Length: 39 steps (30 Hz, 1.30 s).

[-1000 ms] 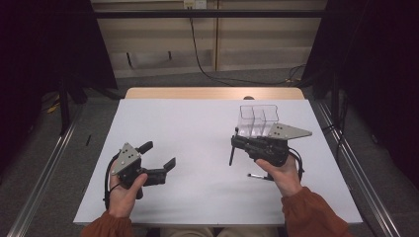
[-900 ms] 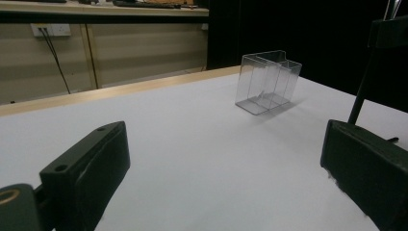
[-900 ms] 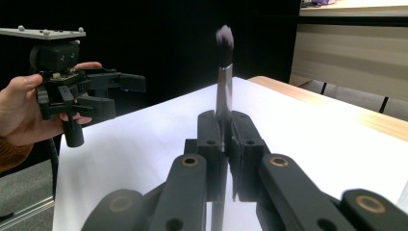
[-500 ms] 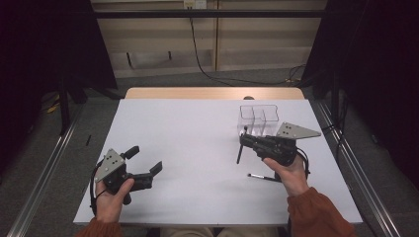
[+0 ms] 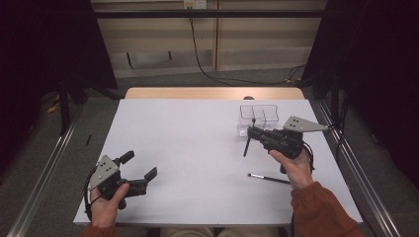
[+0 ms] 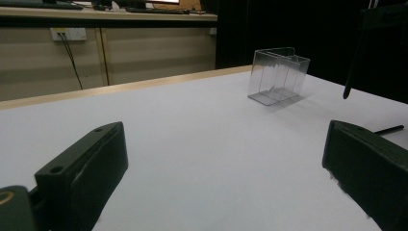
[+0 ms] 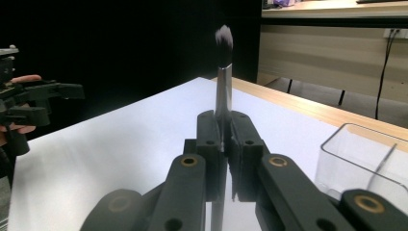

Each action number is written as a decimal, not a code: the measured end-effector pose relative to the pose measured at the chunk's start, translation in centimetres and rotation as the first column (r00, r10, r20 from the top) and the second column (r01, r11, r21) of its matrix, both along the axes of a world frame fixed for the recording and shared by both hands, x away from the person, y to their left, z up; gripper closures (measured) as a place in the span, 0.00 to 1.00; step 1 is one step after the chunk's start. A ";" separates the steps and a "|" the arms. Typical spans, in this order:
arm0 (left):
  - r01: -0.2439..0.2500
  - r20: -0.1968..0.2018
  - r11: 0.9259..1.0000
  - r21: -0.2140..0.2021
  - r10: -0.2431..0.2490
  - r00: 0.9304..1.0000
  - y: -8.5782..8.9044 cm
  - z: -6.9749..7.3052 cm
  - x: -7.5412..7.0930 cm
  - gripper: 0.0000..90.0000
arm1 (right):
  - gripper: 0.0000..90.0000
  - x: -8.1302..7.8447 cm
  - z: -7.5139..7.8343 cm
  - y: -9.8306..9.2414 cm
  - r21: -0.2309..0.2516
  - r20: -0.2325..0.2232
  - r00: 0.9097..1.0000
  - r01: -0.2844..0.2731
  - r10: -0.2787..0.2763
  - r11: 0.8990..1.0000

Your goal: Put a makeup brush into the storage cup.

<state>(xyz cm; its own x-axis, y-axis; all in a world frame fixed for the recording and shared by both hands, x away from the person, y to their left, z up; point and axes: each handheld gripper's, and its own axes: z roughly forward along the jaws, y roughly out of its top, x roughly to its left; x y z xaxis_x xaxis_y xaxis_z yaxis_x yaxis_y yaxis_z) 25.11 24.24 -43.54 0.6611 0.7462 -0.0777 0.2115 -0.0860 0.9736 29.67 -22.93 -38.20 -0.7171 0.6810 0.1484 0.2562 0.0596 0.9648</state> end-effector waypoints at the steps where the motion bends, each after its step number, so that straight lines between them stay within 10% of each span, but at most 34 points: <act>1: 0.002 -0.001 1.000 0.002 -0.002 1.000 0.0 0.0 0.0 0.02 | 0.94 0.2 0.1 -0.2 0.006 0.002 1.000 0.009 -0.009 1.000; 39: 0.010 -0.008 1.000 0.020 -0.010 1.000 0.1 -0.1 -0.7 0.02 | 0.93 6.0 4.1 -1.8 0.004 0.039 0.992 0.116 -0.116 0.993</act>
